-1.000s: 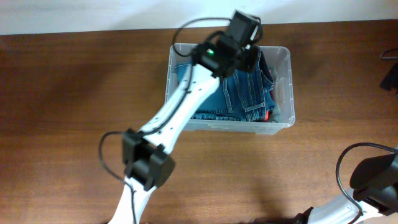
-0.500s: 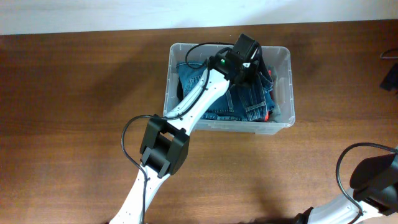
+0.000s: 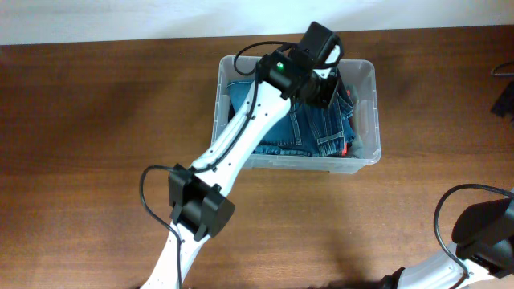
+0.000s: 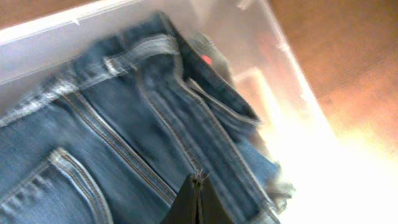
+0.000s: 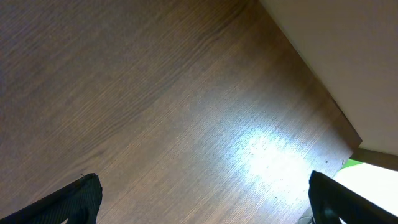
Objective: Pack container
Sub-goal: 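Press and tuck the jeans down into the bin with the left gripper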
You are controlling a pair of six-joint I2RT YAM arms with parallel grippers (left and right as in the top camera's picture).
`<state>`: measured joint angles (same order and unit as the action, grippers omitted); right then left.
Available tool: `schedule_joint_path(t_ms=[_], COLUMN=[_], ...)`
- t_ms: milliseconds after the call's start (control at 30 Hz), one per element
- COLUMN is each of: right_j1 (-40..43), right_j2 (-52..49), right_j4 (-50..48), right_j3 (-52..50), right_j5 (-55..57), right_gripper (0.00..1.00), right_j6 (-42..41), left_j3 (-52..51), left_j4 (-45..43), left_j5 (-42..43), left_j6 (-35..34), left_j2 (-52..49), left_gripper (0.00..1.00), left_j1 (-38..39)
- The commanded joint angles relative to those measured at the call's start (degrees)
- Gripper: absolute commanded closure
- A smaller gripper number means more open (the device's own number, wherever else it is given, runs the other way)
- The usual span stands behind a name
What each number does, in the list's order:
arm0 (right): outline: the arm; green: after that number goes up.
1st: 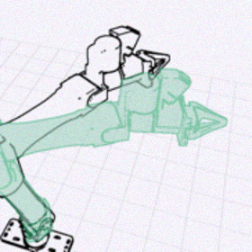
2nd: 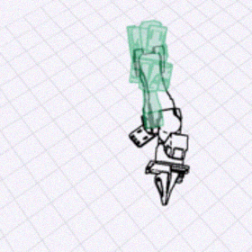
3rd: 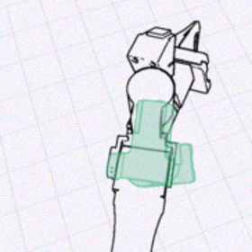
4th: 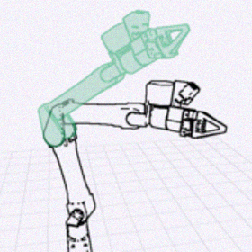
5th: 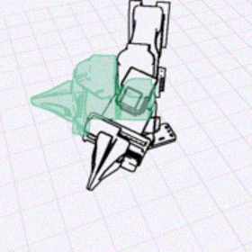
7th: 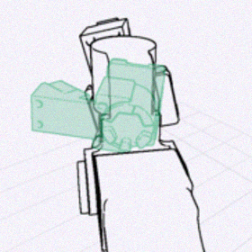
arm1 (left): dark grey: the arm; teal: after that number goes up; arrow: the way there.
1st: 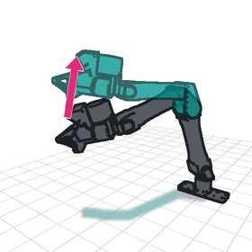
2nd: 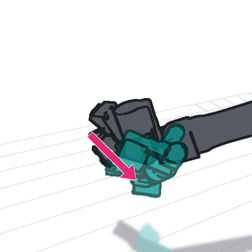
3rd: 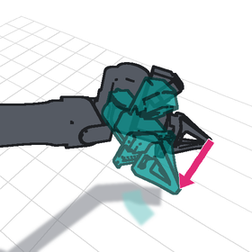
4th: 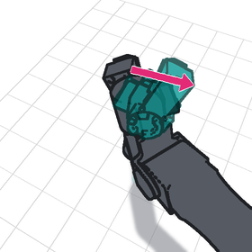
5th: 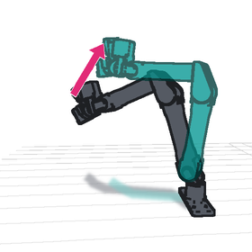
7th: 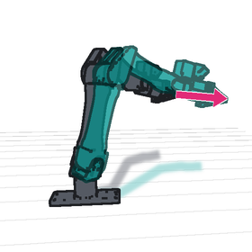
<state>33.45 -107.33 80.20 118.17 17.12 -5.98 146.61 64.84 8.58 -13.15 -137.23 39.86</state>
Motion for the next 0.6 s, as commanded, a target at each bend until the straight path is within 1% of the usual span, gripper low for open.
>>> schedule_joint_path(t_ms=[0, 100, 133, 167, 267, 500, 533, 567], right_j1=[-0.04, -0.04, -0.04, -0.04, -0.04, -0.04, -0.04, -0.04], right_j2=[0.02, 0.02, 0.02, 0.02, 0.02, 0.02, 0.02, 0.02], right_j4=[-0.07, -0.07, -0.04, -0.07, -0.07, -0.04, -0.04, -0.07], right_j3=[0.22, 0.22, 0.22, 0.22, 0.22, 0.22, 0.22, 0.22], right_j5=[0.70, 0.70, 0.70, 0.70, 0.70, 0.70, 0.70, 0.70], right_gripper=[0.02, 0.02, 0.01, 0.02, 0.02, 0.02, 0.02, 0.02], right_j6=[-0.44, -0.44, -0.44, -0.44, -0.44, -0.44, -0.44, -0.44], left_j3=[-0.68, -2.51, -3.23, -3.87, -4.02, -3.41, -3.41, -3.32], left_j4=[2.67, 3.39, 3.39, 3.48, 4.24, 5.40, 5.75, 5.97], left_j5=[2.56, 2.58, 2.56, 2.58, 2.60, 2.62, 2.60, 2.58], left_j6=[-0.50, -0.50, -0.52, -0.52, -0.50, -0.50, -0.50, -0.50], left_j2=[-0.42, -2.56, -3.50, -5.18, -7.21, -6.71, -6.45, -6.21], left_gripper=[0.99, 0.98, 0.93, 0.91, 0.91, 0.93, 0.99, 1.00], left_j1=[1.97, 2.82, 3.13, 3.19, 3.13, 2.97, 2.97, 2.91])
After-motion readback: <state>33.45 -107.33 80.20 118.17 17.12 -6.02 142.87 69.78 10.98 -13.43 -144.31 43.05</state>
